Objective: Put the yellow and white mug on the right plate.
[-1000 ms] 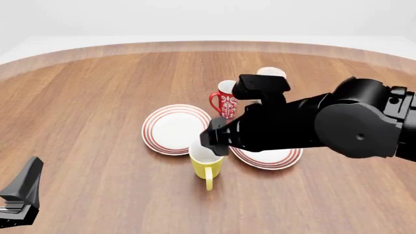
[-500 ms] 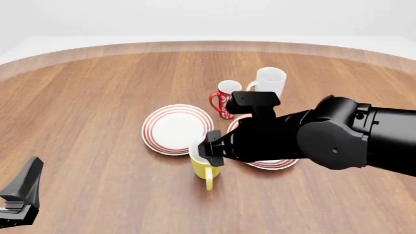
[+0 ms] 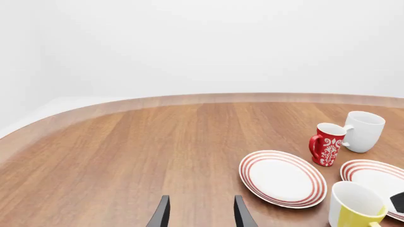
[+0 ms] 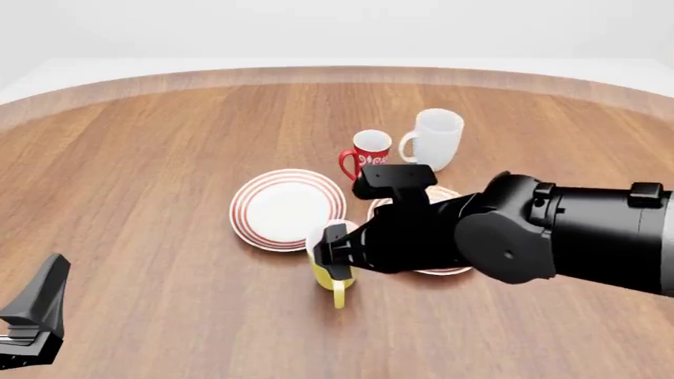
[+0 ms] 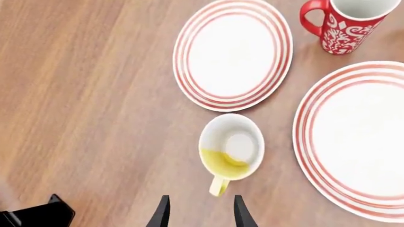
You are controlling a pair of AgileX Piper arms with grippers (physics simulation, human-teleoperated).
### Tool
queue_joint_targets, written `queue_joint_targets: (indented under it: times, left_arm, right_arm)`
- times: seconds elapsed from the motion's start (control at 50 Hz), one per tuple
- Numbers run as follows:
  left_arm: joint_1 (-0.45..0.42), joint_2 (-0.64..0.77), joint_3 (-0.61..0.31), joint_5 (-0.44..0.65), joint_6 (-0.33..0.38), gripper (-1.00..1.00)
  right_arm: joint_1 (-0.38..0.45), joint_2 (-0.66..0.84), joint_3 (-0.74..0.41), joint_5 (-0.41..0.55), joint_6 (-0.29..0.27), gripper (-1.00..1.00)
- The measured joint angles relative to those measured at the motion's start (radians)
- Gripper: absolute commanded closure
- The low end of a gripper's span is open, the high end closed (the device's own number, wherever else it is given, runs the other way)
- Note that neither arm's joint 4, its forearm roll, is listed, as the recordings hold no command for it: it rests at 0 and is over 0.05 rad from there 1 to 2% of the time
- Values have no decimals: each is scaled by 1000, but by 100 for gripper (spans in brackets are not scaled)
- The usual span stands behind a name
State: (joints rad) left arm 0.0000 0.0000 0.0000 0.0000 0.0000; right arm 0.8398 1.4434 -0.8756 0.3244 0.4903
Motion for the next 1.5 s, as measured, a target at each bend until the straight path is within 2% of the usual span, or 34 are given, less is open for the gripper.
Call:
queue_joint_targets:
  times: [1.5]
  left_arm:
    - [0, 0, 0, 0, 0, -100]
  right_arm:
    - [36, 186, 103, -240, 88, -100]
